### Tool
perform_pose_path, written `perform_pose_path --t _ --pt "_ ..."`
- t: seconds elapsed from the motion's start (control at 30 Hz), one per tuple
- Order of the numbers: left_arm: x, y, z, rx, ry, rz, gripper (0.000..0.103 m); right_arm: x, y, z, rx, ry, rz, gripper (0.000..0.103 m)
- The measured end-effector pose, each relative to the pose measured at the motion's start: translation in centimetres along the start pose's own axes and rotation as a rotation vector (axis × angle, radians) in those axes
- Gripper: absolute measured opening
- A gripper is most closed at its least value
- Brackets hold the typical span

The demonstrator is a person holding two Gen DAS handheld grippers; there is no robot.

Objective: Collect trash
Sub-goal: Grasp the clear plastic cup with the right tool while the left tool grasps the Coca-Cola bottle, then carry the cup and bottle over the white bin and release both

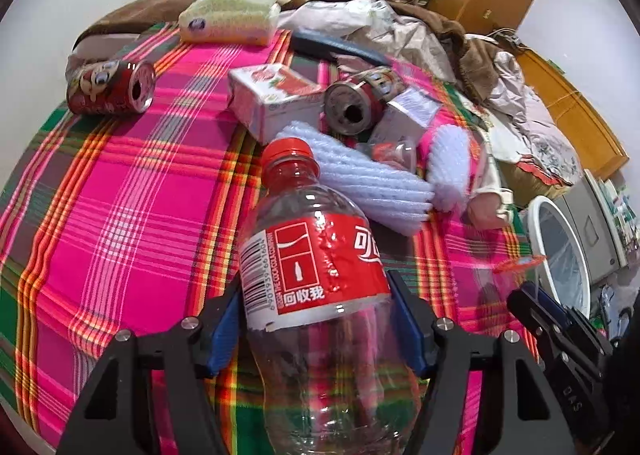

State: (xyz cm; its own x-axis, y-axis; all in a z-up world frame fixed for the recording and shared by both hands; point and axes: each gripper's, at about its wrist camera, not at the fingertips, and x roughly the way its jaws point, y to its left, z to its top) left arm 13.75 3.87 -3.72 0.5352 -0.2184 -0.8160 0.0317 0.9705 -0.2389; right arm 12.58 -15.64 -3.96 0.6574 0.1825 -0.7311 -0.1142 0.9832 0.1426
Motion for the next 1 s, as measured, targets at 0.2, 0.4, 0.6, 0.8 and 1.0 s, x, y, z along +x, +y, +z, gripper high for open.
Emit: perform_pose_path --t 0.2,0.4,0.6,0.8,1.0 --pt "-1.5 -0.2 -0.1 0.009 -0.035 -0.010 0.068 -0.7 0.4 0.2 -0.005 -0.020 0.006 0.030" --pt "-3.3 -1.5 -0.4 0.044 -0.074 -0.027 0.068 -1.9 0.2 0.5 0.000 -0.056 -0.001 0.030" --pt "-4.6 -3.9 -0.3 0.111 -0.113 -0.034 0.068 -3.6 -0.8 0.7 0.022 -0.101 -0.024 0.030" --pt "-5.4 -7.2 -0.1 0.192 -0.148 -0.063 0.068 -5.2 -2.5 1.1 0.056 -0.145 -0.064 0.030" --pt "-5.6 -10.4 0.3 0.255 -0.159 -0.114 0.068 -6.2 -4.5 1.3 0.093 -0.170 -0.106 0.030"
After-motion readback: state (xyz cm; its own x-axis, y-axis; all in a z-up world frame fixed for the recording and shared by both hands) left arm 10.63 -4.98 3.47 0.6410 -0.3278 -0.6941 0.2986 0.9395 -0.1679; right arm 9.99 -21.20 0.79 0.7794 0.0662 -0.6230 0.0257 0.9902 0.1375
